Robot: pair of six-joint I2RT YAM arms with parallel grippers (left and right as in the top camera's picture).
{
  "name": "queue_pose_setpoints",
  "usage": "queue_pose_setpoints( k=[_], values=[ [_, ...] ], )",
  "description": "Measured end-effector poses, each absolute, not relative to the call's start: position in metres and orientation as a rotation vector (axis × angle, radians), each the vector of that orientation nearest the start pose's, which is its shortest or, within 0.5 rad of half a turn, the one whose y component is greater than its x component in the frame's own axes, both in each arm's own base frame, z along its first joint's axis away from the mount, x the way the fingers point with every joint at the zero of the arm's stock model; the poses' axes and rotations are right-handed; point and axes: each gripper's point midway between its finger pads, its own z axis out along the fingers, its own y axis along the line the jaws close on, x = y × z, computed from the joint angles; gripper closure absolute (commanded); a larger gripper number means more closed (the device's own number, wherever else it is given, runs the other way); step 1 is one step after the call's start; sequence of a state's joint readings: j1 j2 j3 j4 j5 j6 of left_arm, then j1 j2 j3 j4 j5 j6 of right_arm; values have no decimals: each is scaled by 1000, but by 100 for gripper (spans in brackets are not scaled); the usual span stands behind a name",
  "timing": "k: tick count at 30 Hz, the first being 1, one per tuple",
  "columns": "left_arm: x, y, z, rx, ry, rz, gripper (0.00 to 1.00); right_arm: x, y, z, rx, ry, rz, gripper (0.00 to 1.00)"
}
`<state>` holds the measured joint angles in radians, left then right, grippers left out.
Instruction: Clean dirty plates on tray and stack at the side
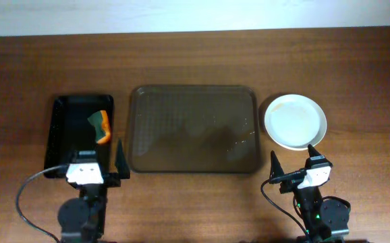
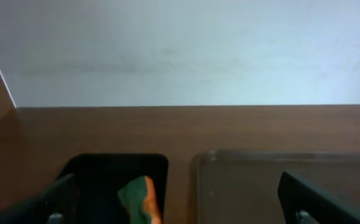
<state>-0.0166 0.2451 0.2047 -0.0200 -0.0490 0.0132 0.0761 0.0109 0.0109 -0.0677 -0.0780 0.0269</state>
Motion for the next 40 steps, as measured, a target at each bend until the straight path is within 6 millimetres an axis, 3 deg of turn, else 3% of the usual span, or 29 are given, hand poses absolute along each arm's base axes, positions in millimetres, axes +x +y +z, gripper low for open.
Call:
queue_pose_setpoints(
  k=[8,40],
  values=[
    [246,4,158,113,1649,154,0,244,32,160,-101,1636,143,2],
    [246,4,158,122,1649,162,0,244,32,160,-100,1636,143,2]
  ],
)
